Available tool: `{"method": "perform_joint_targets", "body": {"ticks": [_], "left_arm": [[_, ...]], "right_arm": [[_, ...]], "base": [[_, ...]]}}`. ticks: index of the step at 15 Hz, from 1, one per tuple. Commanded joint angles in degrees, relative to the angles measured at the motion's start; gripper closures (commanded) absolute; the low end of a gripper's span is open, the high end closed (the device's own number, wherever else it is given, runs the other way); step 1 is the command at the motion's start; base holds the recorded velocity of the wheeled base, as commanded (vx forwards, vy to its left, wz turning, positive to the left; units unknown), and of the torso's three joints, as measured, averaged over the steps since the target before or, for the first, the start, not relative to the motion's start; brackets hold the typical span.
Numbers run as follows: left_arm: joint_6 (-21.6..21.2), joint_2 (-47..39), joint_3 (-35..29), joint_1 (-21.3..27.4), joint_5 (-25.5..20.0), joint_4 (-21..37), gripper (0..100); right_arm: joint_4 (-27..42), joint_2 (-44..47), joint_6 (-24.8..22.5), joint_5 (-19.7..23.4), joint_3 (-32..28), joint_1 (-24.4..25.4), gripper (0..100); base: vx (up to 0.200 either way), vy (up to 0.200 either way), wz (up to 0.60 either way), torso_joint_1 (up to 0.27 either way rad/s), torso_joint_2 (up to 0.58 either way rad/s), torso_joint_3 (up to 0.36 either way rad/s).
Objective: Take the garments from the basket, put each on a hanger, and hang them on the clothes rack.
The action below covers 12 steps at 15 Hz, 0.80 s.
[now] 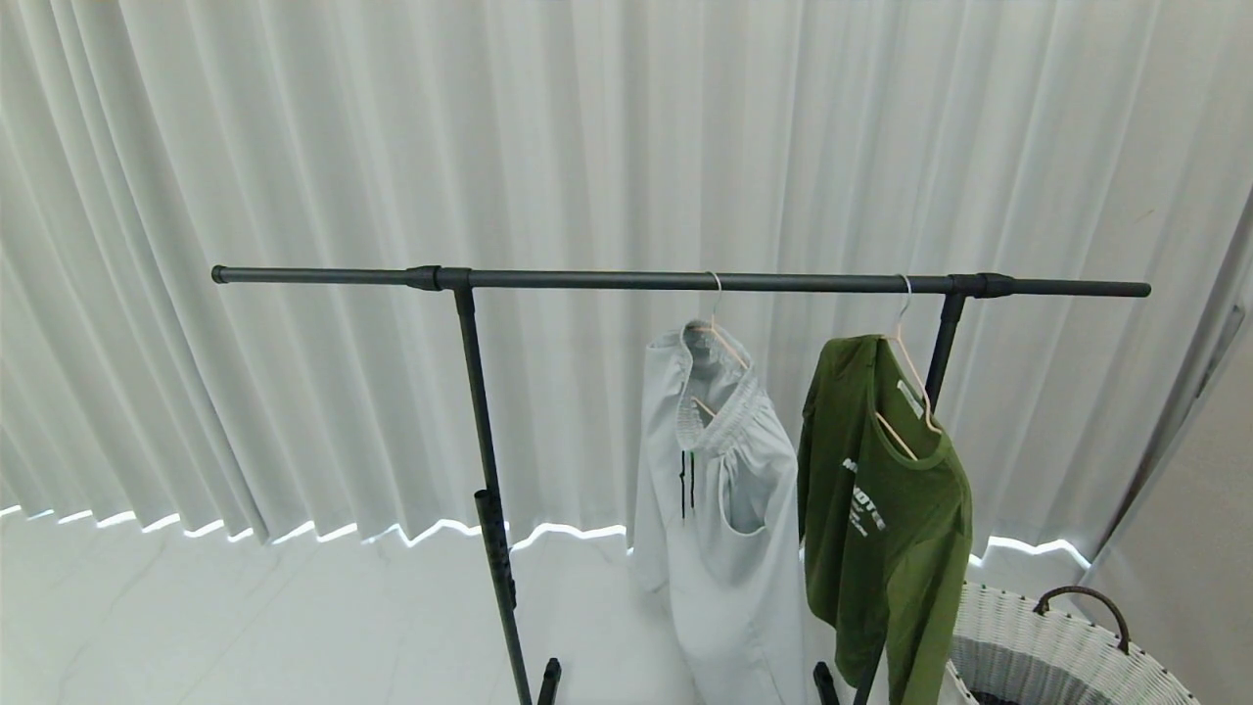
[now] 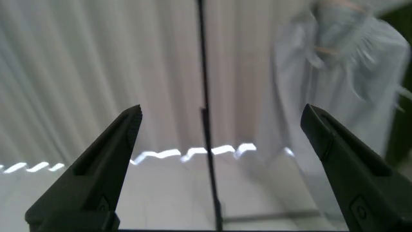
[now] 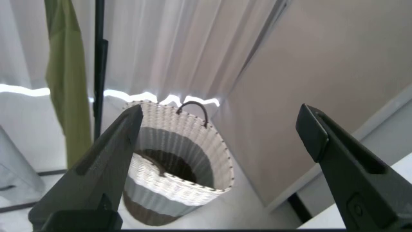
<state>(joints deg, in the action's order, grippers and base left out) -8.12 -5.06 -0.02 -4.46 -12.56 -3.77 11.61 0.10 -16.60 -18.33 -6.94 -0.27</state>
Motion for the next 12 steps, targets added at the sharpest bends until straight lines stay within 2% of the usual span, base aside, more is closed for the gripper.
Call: {"method": "perform_joint_targets", "body": {"ticks": [1, 2, 3, 5, 7, 8, 9, 10, 11, 12], "left_arm": [[-0.14, -0.21, 0.02, -0.02, 0.95, 0.08, 0], [0.12, -0.13, 0.02, -0.02, 3.15, 0.16, 0], [-0.14, -0.13, 0.02, -0.02, 3.24, 0.34, 0], [-0.05, -0.74, 0.02, 1.65, -2.03, 0.87, 0], [0.21, -0.3, 0.02, 2.97, -2.3, 0.87, 0], [0.3, 1.1, 0.02, 2.35, -0.89, 0.87, 0], [0.03, 1.19, 0.02, 2.18, 2.98, 0.6, 0], [0.47, 1.19, 0.02, 2.26, 9.74, 0.87, 0], [3.02, 1.19, 0.02, 2.26, 14.67, 0.87, 0], [5.66, 1.19, 0.02, 2.26, 15.81, 1.04, 0]], "right_arm": [[0.0, 0.08, 0.87, -0.12, -0.01, 0.0, 0], [0.08, 0.08, 1.31, -0.3, -0.01, 0.0, 0], [0.08, 0.08, 1.4, -0.3, -0.01, 0.0, 0], [0.08, 0.08, 1.31, -0.12, -0.01, 0.0, 0], [0.08, 0.08, 1.31, 0.14, -0.01, 0.0, 0], [0.0, 0.08, 1.31, 0.14, -0.01, 0.0, 0], [0.08, 0.08, 1.57, 0.14, 0.08, 0.0, 0], [-0.18, 0.08, 2.37, -0.03, 0.26, 0.0, 0], [-1.59, -0.01, 3.77, -0.12, 0.96, 0.0, 0], [-4.31, -0.01, 4.65, 0.49, 2.28, 0.0, 0]], "base": [[0.0, 0.0, 0.0, 0.0, 0.0, 0.0], [0.0, 0.0, 0.0, 0.0, 0.0, 0.0], [0.0, 0.0, 0.0, 0.0, 0.0, 0.0], [0.0, 0.0, 0.0, 0.0, 0.0, 0.0], [0.0, 0.0, 0.0, 0.0, 0.0, 0.0], [0.0, 0.0, 0.0, 0.0, 0.0, 0.0], [0.0, 0.0, 0.0, 0.0, 0.0, 0.0], [0.0, 0.0, 0.0, 0.0, 0.0, 0.0], [0.0, 0.0, 0.0, 0.0, 0.0, 0.0], [0.0, 0.0, 0.0, 0.0, 0.0, 0.0]]}}
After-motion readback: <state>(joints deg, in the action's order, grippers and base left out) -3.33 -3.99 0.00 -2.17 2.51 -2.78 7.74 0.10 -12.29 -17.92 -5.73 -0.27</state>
